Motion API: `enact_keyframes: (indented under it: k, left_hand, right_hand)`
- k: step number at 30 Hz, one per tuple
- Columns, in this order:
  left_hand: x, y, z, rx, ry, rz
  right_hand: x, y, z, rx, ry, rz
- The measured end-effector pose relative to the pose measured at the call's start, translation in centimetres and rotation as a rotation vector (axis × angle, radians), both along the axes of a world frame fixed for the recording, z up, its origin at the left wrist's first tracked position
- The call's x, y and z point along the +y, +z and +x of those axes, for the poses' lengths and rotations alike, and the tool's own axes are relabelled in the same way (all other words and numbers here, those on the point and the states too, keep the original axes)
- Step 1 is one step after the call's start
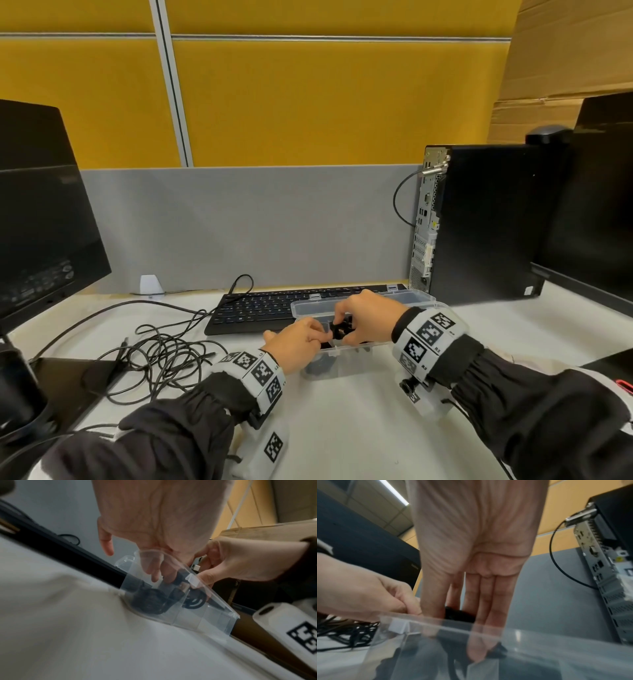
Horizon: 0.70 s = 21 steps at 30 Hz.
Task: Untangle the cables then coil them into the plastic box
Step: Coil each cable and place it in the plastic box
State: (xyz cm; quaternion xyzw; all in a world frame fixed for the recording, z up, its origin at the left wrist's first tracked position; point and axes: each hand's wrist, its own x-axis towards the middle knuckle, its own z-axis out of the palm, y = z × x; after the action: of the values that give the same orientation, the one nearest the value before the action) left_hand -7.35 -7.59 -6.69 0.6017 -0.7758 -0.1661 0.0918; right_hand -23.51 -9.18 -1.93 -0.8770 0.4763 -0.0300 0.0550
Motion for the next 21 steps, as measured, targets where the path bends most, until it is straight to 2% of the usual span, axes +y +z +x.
enact_keyframes:
  k: [3, 7, 9, 11, 15, 21]
  left_hand:
    - [0.1, 0.0, -0.1, 0.013, -0.005, 0.019]
    - [0.1, -0.7, 0.1, 0.216, 0.036, -0.072]
    - [0.1, -0.9, 0.4, 0.256, 0.039, -0.077]
    - [0.1, -0.7, 0.6, 0.225, 0.016, -0.070]
    - [-0.2, 0.2, 0.6, 0.041, -0.001, -0.055]
    - [0.2, 0.3, 0.3, -0.016, -0.001, -0.027]
  right_hand:
    - [-0.1, 0.2, 0.3, 0.013, -0.009, 0.013]
    - [-0.2, 0.0, 0.6, -0.010, -0.019, 0.019]
    - [-0.4, -0.1, 0.6, -0.007, -0.023, 0.031]
    - [-0.6, -0.2, 1.0, 0.044, -0.021, 0.045]
    - [-0.8, 0.3, 1.6, 0.169, 0.000, 0.043]
    - [-0.7, 1.0, 1.1, 0.264, 0.068, 0.118]
